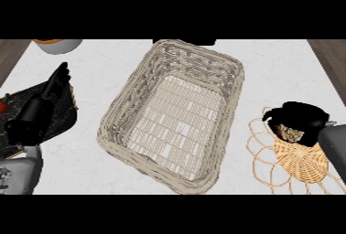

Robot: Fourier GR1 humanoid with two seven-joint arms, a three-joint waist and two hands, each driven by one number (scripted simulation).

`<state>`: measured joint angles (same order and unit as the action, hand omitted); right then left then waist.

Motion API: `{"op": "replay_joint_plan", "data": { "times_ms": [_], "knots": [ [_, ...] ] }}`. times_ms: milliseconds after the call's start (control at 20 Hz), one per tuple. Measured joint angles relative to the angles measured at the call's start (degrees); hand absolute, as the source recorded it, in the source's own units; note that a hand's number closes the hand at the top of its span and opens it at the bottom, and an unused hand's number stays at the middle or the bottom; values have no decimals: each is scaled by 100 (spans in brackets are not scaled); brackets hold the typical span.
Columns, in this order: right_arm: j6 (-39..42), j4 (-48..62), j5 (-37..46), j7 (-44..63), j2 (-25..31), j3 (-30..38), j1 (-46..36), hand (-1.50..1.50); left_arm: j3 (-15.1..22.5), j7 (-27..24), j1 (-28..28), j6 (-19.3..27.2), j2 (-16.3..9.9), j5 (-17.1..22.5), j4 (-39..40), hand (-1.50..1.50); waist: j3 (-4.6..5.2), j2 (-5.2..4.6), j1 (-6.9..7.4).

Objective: Pick the cupcake from the placemat and place it in the basket

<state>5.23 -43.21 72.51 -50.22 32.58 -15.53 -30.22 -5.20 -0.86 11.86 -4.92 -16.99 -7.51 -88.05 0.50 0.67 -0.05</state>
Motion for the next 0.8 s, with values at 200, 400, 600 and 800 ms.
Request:
{"op": "replay_joint_plan", "data": {
  "times_ms": [200, 400, 600, 800],
  "knots": [
    [1, 185, -464, 1436, 4, 945, 306, 150, -152, 58, -106, 57, -63, 22, 12, 0, -15, 70, -352],
    [-345, 180, -903, 2939, -55, 1880, 605, 150, -233, 51, -272, 119, -79, 11, -26, 0, -21, 117, -558],
    [-855, -432, -1477, 3850, -395, 2625, 657, 150, -285, 58, -382, 66, -126, 64, -100, 0, -22, 149, -573],
    [-1105, -1367, -2256, 4129, -980, 3117, 515, 150, -276, 31, -455, 75, -103, 49, -101, 0, -22, 174, -581]
  ]
}}
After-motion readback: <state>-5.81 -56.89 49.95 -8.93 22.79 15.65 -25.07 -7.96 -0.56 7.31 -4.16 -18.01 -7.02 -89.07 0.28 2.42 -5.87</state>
